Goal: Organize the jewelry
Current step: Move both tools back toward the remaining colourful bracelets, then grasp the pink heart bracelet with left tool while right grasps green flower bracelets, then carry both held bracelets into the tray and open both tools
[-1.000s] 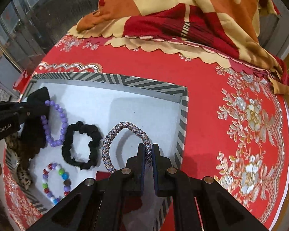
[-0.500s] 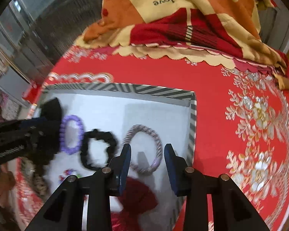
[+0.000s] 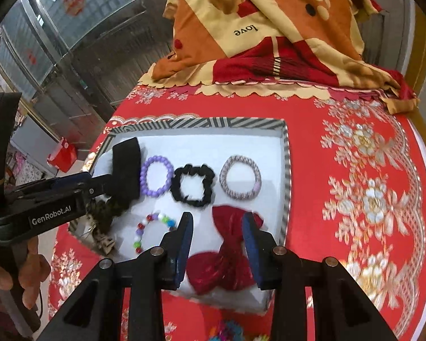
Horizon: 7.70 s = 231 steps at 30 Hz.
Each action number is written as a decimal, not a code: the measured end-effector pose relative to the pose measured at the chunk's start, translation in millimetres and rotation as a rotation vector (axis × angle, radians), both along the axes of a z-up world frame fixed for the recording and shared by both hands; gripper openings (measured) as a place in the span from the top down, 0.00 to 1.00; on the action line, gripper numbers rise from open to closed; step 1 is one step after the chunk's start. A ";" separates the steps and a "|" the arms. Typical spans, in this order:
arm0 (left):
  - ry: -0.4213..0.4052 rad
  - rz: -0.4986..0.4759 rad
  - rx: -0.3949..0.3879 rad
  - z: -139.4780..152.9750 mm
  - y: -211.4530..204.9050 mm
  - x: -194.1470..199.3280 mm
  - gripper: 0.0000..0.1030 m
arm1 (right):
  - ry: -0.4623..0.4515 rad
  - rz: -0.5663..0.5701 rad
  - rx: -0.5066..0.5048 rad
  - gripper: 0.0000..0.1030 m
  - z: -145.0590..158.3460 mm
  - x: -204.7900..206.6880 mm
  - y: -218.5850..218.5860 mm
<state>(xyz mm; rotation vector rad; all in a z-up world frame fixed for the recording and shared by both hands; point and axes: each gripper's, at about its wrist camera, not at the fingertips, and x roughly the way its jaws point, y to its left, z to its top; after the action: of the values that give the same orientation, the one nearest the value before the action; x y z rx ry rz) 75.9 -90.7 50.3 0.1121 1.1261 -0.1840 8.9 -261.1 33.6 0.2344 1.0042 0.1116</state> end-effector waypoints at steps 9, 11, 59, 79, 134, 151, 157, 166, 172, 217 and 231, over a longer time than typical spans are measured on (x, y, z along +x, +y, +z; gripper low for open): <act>-0.022 0.009 -0.001 7.2 -0.1 -56.3 0.55 | -0.026 -0.034 0.017 0.65 9.9 -54.7 1.2; -0.026 0.008 0.002 8.2 -0.2 -70.1 0.55 | -0.033 -0.045 0.020 0.64 12.2 -67.4 0.2; 0.004 -0.032 0.032 -9.7 -23.1 -192.2 0.55 | 0.065 -0.082 -0.038 0.63 -18.1 -186.5 -26.3; 0.131 -0.033 0.001 -41.3 -18.0 -160.6 0.55 | 0.125 -0.039 -0.001 0.63 -71.1 -125.2 -26.8; 0.177 -0.357 -0.059 -88.9 -131.6 -130.0 0.80 | -0.077 -0.180 0.125 0.90 6.1 -157.3 -87.8; 0.121 -0.303 -0.119 -4.8 -72.3 -136.5 0.81 | -0.128 -0.076 0.100 0.90 36.8 -139.6 -59.2; 0.059 -0.266 -0.115 24.1 -51.7 -127.5 0.81 | -0.151 -0.027 0.087 0.90 52.2 -120.8 -44.8; -0.001 -0.218 -0.096 49.1 -22.1 -106.0 0.81 | -0.155 0.033 0.077 0.90 61.7 -86.4 -24.1; -0.013 -0.194 -0.080 51.5 -8.4 -78.7 0.81 | -0.140 0.054 0.064 0.90 60.9 -55.7 -13.9; 0.099 0.031 -0.073 -46.1 12.6 128.6 0.80 | 0.087 -0.021 -0.062 0.90 -46.4 149.3 -26.1; 0.048 0.047 -0.039 -38.0 8.9 108.2 0.63 | 0.018 -0.036 0.029 0.51 -28.0 116.0 -29.0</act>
<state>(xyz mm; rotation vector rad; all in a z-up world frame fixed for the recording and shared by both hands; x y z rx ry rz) 184.0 -81.9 12.3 0.0464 1.1716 -0.1677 124.9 -290.1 5.6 0.2802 1.0161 0.0915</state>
